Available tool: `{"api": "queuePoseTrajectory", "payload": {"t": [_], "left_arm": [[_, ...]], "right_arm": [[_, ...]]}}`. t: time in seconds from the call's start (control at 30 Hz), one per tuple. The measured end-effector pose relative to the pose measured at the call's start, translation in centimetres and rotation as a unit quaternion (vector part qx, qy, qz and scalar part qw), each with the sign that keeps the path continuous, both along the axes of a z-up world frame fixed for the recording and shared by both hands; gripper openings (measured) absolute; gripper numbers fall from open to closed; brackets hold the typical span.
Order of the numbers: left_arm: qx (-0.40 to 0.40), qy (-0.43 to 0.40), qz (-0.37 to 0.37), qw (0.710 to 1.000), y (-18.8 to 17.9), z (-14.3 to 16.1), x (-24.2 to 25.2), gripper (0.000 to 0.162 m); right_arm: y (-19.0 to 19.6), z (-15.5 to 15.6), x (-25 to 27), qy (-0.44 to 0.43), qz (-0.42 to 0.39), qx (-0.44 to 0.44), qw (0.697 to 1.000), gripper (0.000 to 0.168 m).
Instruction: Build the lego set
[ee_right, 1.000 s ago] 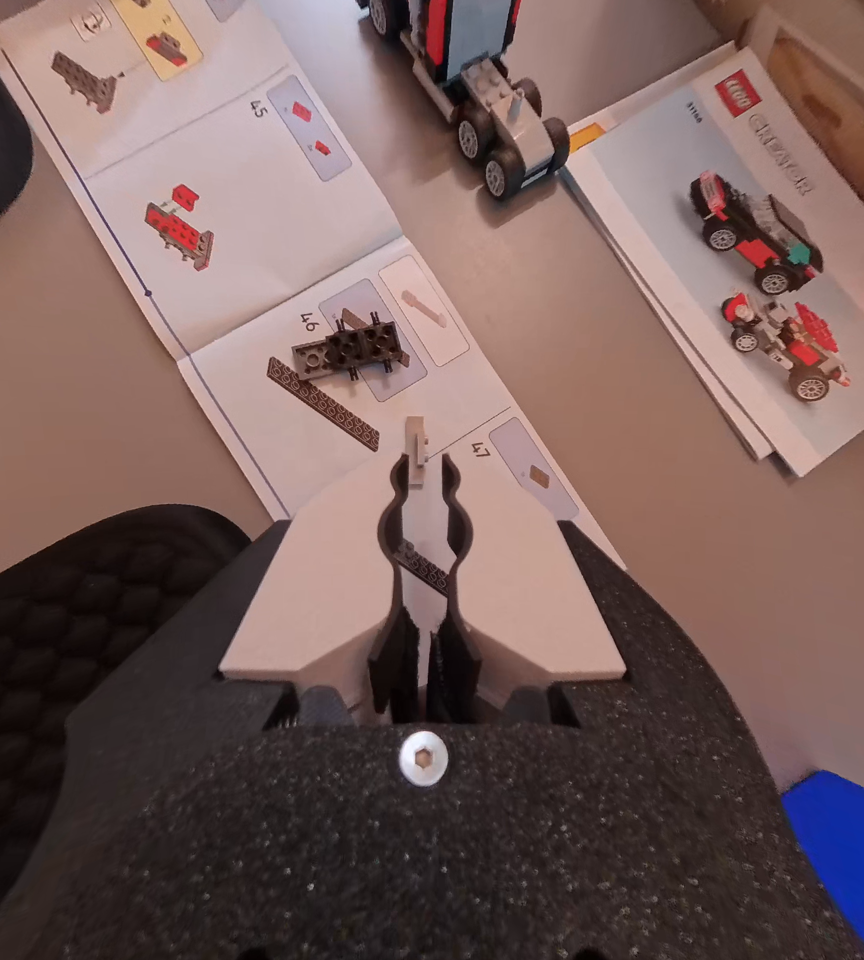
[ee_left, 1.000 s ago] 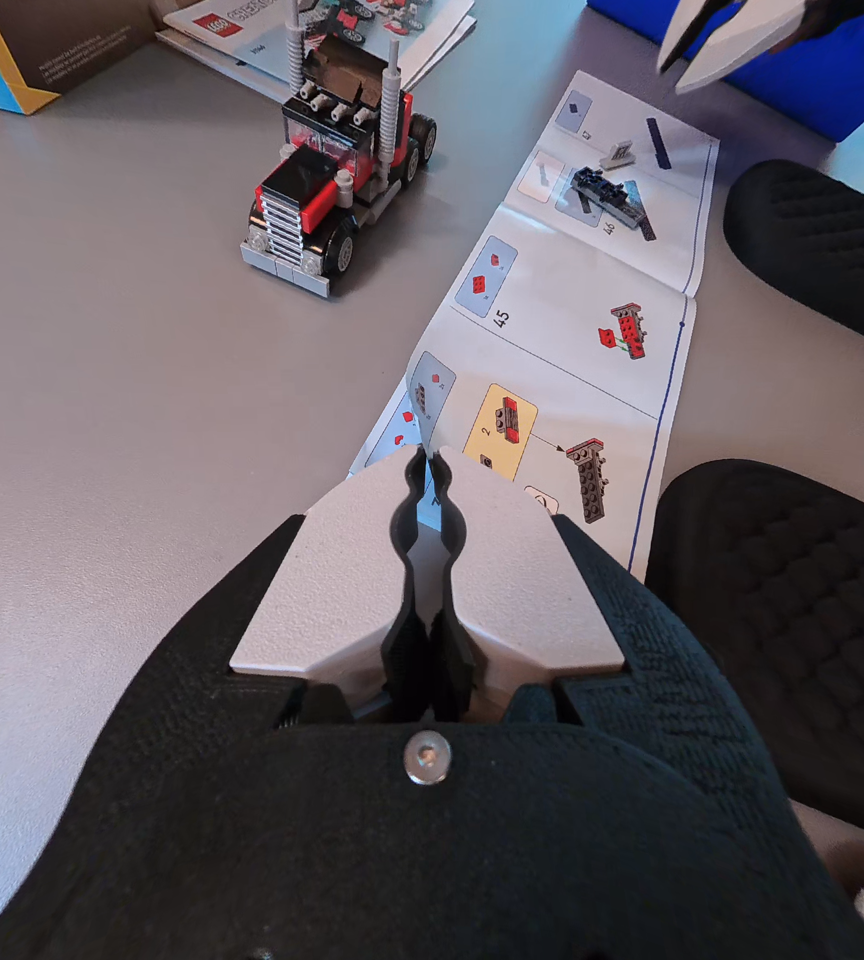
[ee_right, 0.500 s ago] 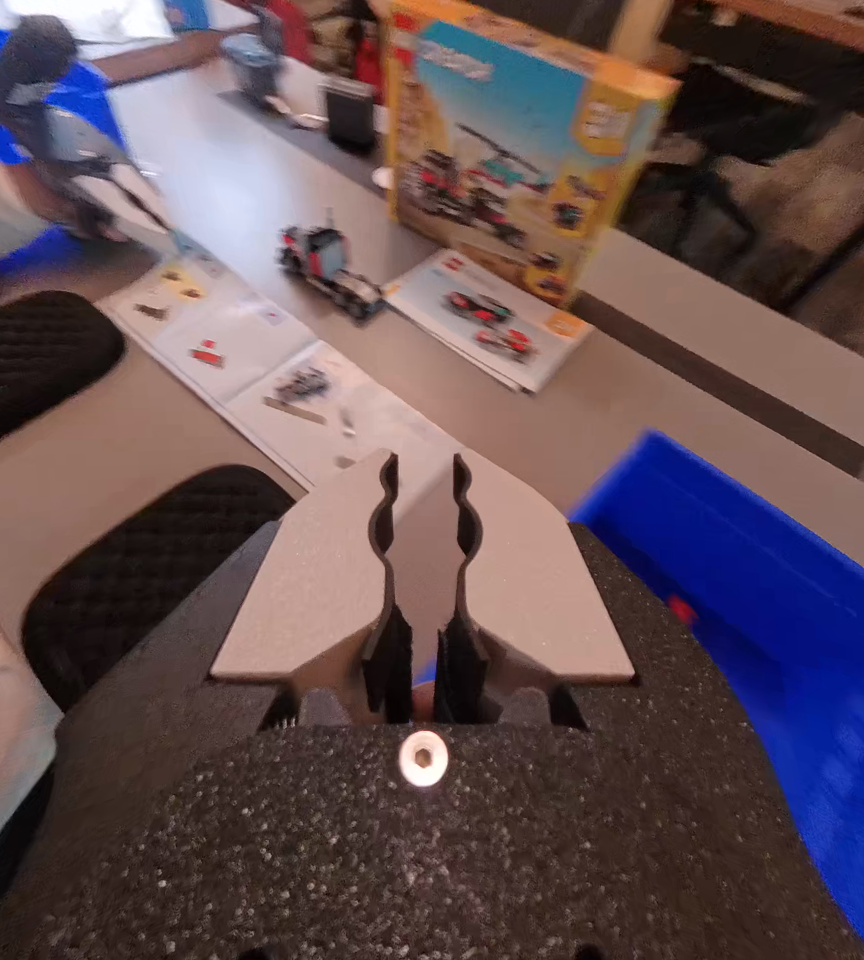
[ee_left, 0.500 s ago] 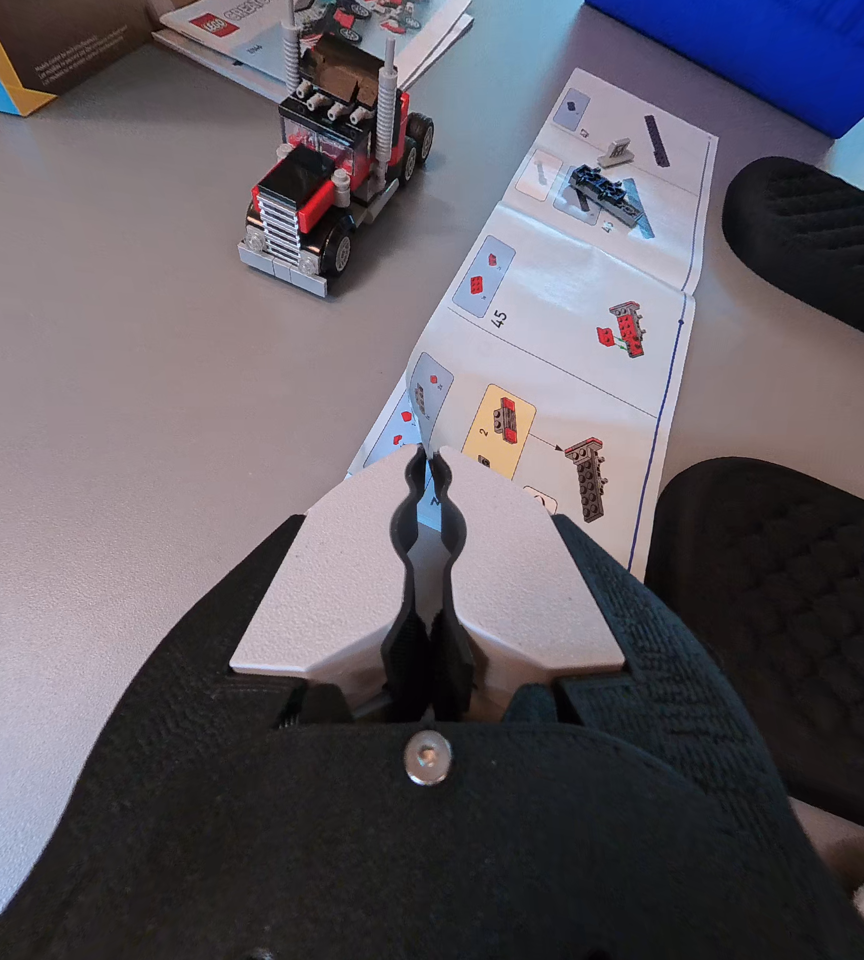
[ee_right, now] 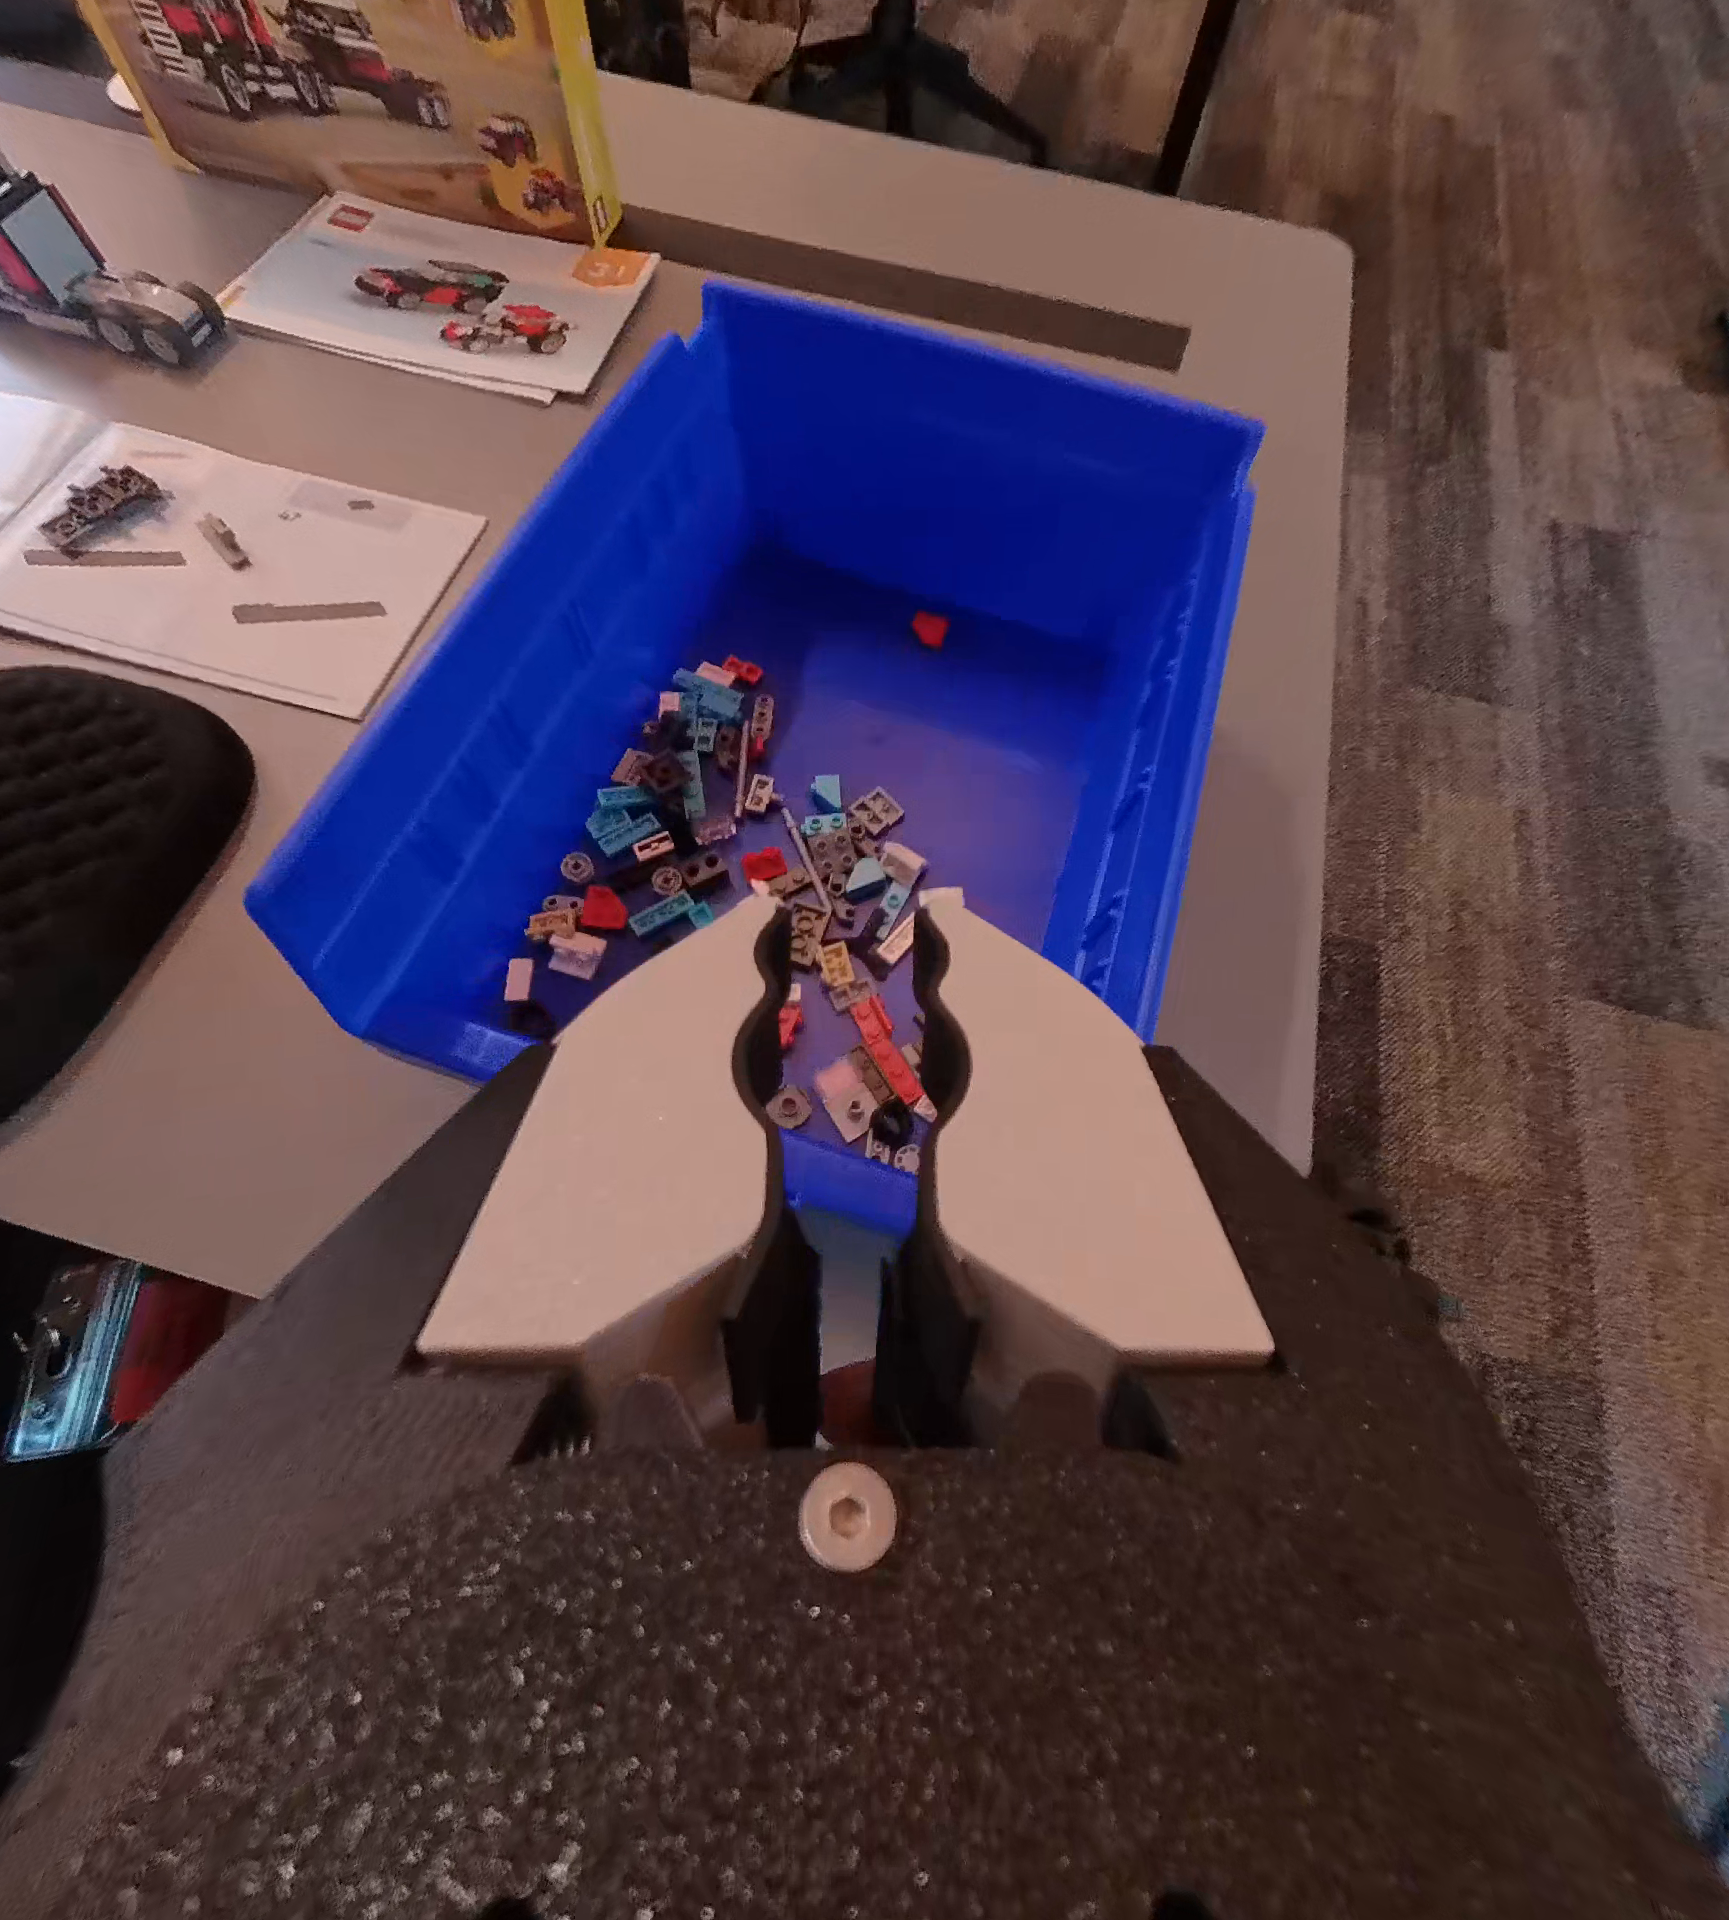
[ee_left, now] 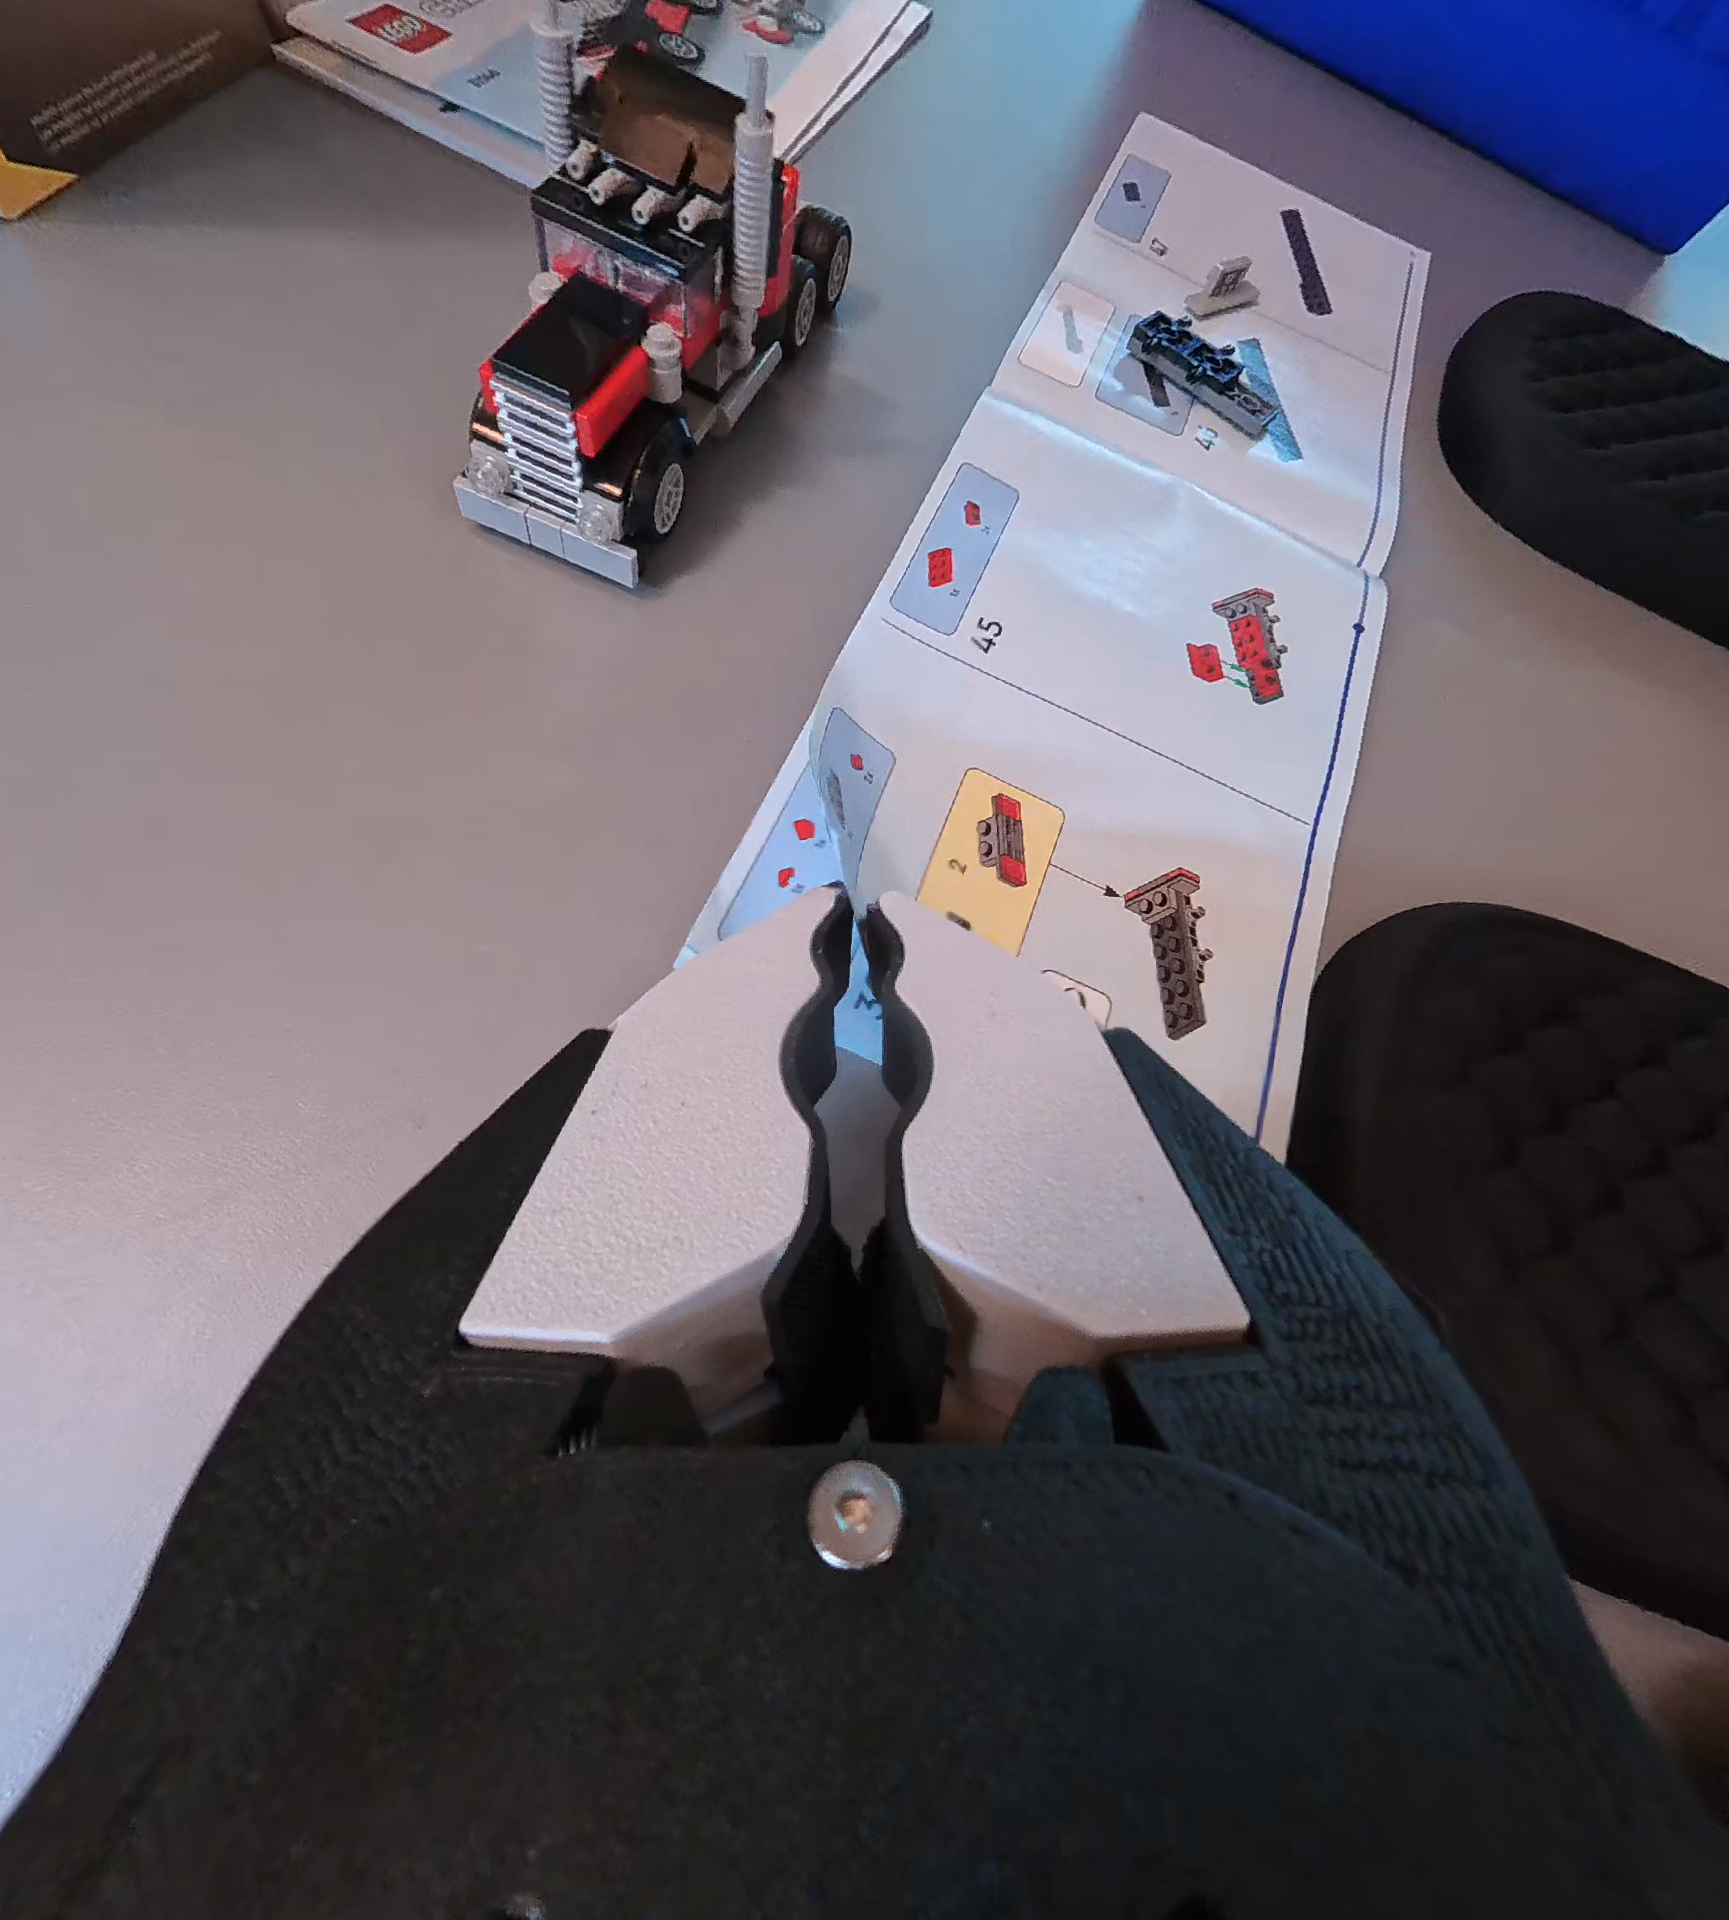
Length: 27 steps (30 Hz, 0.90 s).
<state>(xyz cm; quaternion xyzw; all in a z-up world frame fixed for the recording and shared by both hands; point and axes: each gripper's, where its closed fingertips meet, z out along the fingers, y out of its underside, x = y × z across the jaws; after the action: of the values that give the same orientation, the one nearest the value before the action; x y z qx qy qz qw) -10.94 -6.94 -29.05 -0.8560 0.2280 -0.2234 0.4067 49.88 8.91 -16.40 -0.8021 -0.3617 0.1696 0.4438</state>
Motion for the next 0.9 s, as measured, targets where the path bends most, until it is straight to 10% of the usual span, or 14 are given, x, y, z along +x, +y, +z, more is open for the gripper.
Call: {"api": "queuePoseTrajectory", "payload": {"t": [0.9], "left_arm": [[-0.05, -0.044, 0.025, 0.997, 0.4, -0.5, -0.5, 0.003]], "right_arm": [[-0.5, -9.2, -1.4, 0.003, 0.111, -0.093, 0.989, 0.02]]}}
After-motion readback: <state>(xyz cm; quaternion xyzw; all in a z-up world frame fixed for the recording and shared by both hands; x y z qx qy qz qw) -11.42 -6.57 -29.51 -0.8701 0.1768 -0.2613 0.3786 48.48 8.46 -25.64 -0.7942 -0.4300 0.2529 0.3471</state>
